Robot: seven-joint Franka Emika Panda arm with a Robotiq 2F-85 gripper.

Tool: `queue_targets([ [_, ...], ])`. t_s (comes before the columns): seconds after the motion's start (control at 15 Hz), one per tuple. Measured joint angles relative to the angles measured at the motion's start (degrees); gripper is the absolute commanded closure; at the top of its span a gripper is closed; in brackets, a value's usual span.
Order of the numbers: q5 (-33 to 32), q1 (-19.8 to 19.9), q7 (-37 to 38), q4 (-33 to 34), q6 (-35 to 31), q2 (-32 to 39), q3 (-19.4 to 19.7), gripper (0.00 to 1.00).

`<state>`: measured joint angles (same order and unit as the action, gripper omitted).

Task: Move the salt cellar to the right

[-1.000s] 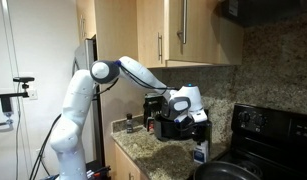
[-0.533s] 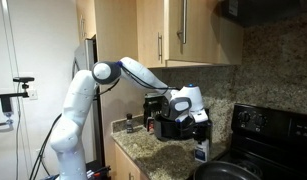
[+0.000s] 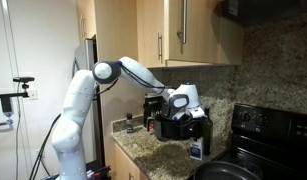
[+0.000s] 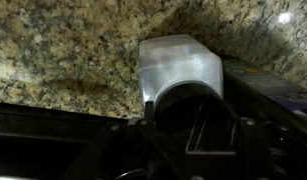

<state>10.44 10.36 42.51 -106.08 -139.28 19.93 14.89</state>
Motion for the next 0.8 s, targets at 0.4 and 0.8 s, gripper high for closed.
queue_targets([
  [0.4,-0.2,-0.8,3.3,4.7,-9.1,5.6,0.1,0.63],
  [0.8,0.1,-1.5,4.8,12.0,-15.2,12.3,-0.1,0.63],
])
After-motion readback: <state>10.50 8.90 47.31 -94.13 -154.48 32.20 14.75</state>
